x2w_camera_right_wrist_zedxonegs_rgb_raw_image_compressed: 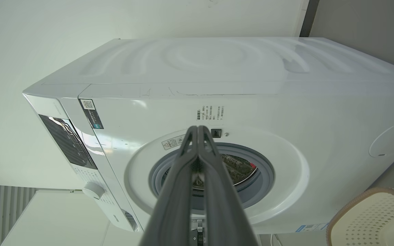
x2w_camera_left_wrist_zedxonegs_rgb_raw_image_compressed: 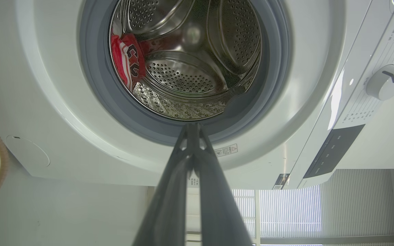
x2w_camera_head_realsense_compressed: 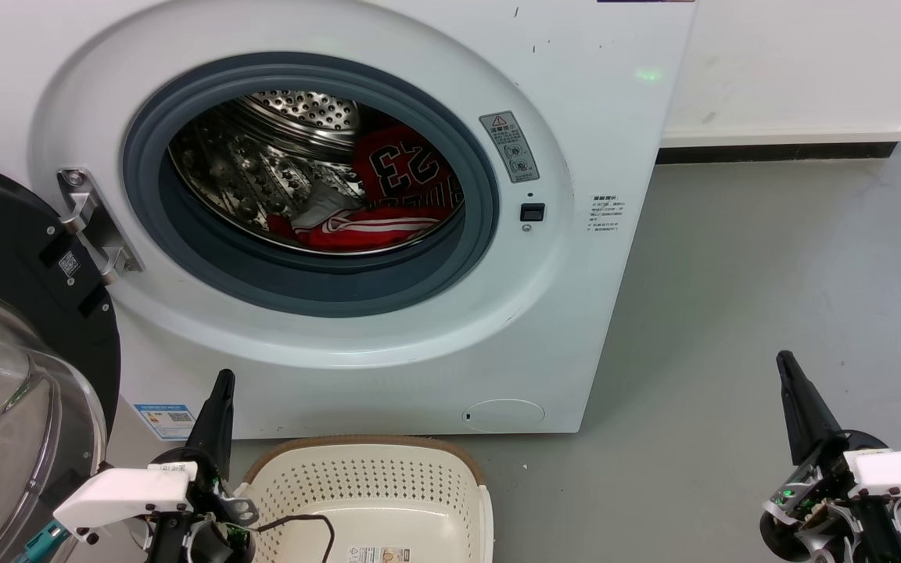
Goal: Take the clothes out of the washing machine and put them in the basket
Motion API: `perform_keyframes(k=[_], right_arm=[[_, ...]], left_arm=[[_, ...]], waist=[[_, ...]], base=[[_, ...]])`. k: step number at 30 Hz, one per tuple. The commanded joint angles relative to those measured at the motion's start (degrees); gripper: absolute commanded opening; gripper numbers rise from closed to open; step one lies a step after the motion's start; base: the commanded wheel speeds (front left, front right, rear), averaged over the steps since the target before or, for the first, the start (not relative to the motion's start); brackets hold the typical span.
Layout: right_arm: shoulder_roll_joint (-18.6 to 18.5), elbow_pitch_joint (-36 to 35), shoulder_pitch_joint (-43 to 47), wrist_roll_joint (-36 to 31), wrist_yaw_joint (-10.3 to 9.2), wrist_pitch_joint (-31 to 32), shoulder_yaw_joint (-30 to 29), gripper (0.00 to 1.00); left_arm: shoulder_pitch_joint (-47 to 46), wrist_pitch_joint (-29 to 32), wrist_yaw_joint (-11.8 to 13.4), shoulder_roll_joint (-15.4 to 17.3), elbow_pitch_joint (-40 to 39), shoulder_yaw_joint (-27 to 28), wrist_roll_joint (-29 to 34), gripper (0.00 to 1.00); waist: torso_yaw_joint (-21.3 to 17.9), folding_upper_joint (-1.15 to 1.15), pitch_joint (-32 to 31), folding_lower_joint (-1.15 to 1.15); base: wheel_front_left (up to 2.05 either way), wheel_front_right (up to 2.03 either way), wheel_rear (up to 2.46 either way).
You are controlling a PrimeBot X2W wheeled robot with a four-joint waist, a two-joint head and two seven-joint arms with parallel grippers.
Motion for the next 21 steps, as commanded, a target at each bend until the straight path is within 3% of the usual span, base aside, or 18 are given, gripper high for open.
perform_keyframes(k=[1,21], right_arm=[[0.2,0.1,-0.8,-0.2,-0.02,0.0,0.0,0.0],[0.2,0.1,-0.8,-0.2,-0.02,0.0,0.0,0.0]], left_arm=[[-0.3,0.1,-0.1,0.0,0.0,0.1,0.0,0.0],[-0.3,0.1,-0.1,0.0,0.0,0.1,0.0,0.0]], waist=[[0.0,0.0,0.0,0.0],[0.0,0.0,0.0,0.0]], base=[[0.0,0.0,0.0],[0.0,0.0,0.0]])
